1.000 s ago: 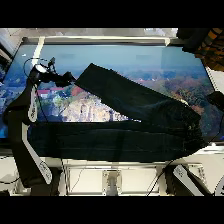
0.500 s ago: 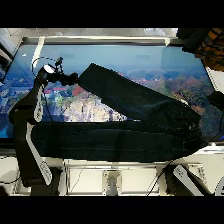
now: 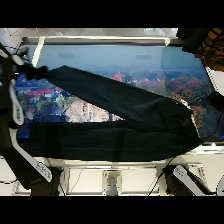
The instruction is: Fold the clothes and pants, and hang the long-sleeved shirts on hangers.
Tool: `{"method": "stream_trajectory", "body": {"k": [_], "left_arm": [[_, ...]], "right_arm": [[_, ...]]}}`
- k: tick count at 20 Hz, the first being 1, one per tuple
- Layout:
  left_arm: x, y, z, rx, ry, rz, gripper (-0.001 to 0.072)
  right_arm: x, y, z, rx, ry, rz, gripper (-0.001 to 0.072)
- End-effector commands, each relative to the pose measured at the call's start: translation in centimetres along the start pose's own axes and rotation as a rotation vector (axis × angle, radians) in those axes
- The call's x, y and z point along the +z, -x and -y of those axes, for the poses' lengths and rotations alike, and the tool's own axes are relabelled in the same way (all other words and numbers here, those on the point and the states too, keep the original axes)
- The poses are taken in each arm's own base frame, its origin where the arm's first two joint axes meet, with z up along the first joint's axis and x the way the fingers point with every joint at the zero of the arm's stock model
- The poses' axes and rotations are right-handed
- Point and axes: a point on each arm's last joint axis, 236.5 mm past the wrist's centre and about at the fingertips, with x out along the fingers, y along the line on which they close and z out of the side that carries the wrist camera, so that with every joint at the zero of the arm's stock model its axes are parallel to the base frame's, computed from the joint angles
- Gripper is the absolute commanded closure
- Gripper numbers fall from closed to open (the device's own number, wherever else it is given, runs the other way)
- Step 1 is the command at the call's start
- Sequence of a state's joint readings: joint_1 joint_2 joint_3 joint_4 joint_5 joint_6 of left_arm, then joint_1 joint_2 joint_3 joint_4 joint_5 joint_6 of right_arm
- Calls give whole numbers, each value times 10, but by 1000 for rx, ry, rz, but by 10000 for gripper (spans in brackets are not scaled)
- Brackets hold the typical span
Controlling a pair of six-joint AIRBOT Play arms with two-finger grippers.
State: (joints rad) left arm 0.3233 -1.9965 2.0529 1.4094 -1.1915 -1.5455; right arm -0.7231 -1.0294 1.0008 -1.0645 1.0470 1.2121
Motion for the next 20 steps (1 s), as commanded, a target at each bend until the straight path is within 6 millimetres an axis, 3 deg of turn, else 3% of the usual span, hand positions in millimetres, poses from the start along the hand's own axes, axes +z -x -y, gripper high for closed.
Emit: {"method": "stream_trajectory", "body": {"k": [1,4,5,7,10,13,18,20], "left_arm": [[-29,37,-82,142,88,-117,689],[-44,38,-90,141,63,-176,689],[-48,36,-90,140,64,-187,689],[-56,29,-85,135,57,-211,689],[-57,27,-81,130,35,-219,689],[-61,28,-81,129,36,-233,689],[-61,28,-81,129,29,-234,689],[-61,28,-81,129,29,-234,689]], "right_arm": [[-18,-27,18,-72,-14,-99,445],[-43,-69,22,-87,-47,-221,424],[-55,-86,16,-75,-48,-271,363],[-77,-120,-4,-49,-16,-351,362],[-93,-162,-39,-27,21,-391,362],[-93,-189,-65,-14,53,-412,363],[-100,-210,-58,-45,-7,-460,404],[-99,-213,-57,-49,-5,-454,551]]}}
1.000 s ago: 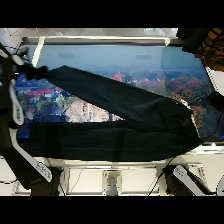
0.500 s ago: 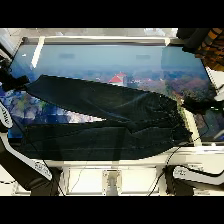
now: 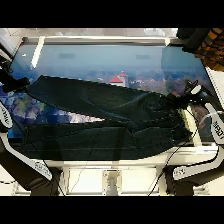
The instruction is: Fold the clothes and pants, and hang the long-sleeved shirts on hangers.
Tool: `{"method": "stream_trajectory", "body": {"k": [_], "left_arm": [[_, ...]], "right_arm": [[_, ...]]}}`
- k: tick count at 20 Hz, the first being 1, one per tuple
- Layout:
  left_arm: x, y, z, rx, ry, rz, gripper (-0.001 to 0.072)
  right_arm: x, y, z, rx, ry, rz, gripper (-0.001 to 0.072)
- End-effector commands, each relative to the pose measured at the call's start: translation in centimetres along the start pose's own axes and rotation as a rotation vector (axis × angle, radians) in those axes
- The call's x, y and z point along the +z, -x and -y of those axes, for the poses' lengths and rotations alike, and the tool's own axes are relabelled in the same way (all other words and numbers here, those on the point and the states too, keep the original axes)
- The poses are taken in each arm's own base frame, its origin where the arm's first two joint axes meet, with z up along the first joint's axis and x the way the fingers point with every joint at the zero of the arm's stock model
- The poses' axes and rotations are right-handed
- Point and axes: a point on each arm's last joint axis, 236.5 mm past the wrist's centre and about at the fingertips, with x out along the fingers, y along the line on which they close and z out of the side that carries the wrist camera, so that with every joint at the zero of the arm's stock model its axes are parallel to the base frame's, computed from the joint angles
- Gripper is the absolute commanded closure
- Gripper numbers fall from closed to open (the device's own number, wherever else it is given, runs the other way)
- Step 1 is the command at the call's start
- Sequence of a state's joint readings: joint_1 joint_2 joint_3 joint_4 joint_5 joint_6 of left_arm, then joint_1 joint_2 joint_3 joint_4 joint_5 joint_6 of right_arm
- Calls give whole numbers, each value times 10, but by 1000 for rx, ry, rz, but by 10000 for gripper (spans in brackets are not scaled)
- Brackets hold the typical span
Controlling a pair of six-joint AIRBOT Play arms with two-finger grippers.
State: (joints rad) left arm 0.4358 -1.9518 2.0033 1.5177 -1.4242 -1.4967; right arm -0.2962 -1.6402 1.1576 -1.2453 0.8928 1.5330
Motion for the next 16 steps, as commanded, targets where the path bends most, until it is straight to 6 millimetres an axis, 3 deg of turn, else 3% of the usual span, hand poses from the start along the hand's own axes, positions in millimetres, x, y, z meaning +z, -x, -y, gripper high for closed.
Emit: {"method": "stream_trajectory", "body": {"k": [1,3,5,7,10,13,15,16], "left_arm": [[0,0,0,0,-2,-1,689],[2,0,3,-14,1,9,689],[12,1,15,-64,11,51,689],[23,3,18,-83,49,97,689],[62,14,44,-222,122,255,689],[114,47,83,-426,191,477,689],[126,53,95,-443,196,533,689],[126,49,100,-445,190,528,688]], "right_arm": [[6,-9,1,-11,-14,8,673],[33,0,-5,-2,-10,94,679],[79,22,-11,0,-15,238,680],[130,49,2,-52,-57,384,681],[184,83,12,-39,-125,528,681],[217,106,19,-32,-140,596,680],[223,107,18,-37,-117,587,673],[222,103,15,-34,-90,563,616]]}}
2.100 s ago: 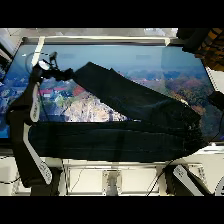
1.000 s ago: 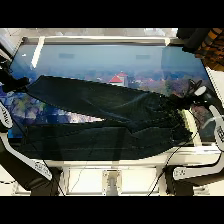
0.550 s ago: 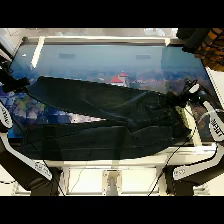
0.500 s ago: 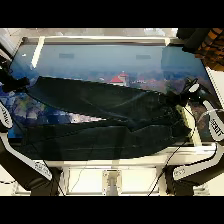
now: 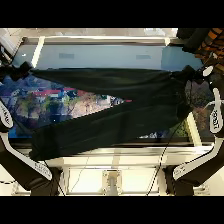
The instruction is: Fold the clothes and pants, and hang the long-sleeved shirts on hangers.
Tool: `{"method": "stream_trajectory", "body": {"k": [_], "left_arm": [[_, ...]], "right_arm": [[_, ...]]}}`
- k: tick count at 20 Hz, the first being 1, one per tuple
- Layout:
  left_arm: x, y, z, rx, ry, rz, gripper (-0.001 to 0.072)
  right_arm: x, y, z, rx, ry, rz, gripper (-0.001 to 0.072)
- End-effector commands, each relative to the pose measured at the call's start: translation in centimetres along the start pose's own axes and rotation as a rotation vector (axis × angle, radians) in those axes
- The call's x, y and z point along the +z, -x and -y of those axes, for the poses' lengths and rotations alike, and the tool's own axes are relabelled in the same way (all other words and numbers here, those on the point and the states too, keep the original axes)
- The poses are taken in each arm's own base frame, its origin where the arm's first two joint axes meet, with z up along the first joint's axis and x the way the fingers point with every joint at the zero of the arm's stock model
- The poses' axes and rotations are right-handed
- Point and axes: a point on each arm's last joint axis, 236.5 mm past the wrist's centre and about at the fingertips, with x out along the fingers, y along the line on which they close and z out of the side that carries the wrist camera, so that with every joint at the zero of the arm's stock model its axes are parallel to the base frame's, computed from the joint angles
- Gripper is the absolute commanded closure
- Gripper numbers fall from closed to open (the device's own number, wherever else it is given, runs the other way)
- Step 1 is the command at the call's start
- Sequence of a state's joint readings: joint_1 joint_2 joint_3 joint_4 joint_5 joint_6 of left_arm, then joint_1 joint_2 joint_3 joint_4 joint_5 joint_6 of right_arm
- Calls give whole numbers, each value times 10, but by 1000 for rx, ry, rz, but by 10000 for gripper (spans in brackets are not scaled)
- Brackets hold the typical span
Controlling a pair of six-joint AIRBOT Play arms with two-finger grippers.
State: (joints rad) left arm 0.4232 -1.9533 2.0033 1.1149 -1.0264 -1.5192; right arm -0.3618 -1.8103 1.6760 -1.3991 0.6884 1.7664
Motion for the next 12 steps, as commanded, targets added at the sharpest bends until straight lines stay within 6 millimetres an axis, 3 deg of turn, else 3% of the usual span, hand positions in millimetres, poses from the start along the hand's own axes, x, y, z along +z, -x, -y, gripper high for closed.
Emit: {"method": "stream_trajectory", "body": {"k": [1,4,5,6,8,10,12], "left_arm": [[20,-9,28,-85,35,99,688],[-9,-27,22,-84,45,-8,677],[-18,-32,19,-80,53,-44,657],[-27,-36,16,-77,54,-76,555],[-43,-39,9,-56,43,-141,466],[-65,-34,-14,37,-15,-234,444],[-91,-19,-50,174,-59,-363,442]], "right_arm": [[8,-3,-2,10,52,-26,515],[-8,-2,3,-2,96,-93,365],[-13,-2,6,-12,103,-115,360],[-18,-1,8,-19,123,-140,360],[-33,3,12,-28,173,-205,360],[-50,10,24,-68,226,-295,361],[-75,24,43,-112,268,-428,360]]}}
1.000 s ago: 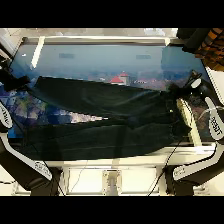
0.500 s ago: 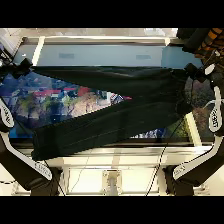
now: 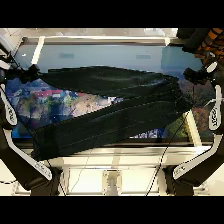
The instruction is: Fold the clothes and pants, and hang the long-sleeved shirts on hangers.
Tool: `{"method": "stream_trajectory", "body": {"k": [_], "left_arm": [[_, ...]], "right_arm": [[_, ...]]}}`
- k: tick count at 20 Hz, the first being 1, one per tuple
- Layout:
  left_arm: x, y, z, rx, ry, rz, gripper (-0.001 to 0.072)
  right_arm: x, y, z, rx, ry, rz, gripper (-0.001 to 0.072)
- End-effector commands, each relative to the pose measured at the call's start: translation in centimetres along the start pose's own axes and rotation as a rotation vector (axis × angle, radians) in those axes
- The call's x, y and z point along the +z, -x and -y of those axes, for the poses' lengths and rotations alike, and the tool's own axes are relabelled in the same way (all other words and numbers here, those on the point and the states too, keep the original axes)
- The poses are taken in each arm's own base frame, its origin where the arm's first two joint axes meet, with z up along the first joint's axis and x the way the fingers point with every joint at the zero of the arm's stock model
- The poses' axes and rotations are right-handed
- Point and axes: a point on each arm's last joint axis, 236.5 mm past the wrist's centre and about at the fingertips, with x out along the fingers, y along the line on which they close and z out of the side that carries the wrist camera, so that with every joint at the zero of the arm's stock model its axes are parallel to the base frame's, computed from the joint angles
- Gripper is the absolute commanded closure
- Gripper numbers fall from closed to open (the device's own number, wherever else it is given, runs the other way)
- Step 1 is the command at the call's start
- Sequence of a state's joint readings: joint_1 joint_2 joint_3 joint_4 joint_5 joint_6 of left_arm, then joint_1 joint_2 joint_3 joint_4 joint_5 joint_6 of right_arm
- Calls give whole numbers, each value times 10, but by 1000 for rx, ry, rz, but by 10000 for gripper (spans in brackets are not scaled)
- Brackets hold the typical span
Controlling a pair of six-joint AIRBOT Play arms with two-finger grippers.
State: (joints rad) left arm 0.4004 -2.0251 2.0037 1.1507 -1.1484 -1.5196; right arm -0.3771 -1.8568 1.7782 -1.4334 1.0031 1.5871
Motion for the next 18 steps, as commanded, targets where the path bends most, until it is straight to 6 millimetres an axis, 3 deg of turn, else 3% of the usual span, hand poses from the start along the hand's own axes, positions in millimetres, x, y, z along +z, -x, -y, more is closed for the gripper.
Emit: {"method": "stream_trajectory", "body": {"k": [1,4,7,11,12,14,18], "left_arm": [[-48,14,-55,207,-37,-214,371],[-51,44,-52,160,-116,-240,340],[-44,87,-51,167,-141,-208,340],[-70,136,-43,107,-144,-239,344],[-81,142,-41,81,-146,-233,346],[-116,150,-54,91,-108,-254,346],[-209,145,-91,96,-44,-312,346]], "right_arm": [[-58,11,24,-58,83,-255,360],[-94,38,45,-58,95,-429,360],[-99,74,59,-63,64,-452,360],[-103,113,58,-60,108,-394,364],[-106,120,57,-65,111,-349,364],[-125,128,55,-71,121,-299,364],[-203,130,47,-40,112,-341,364]]}}
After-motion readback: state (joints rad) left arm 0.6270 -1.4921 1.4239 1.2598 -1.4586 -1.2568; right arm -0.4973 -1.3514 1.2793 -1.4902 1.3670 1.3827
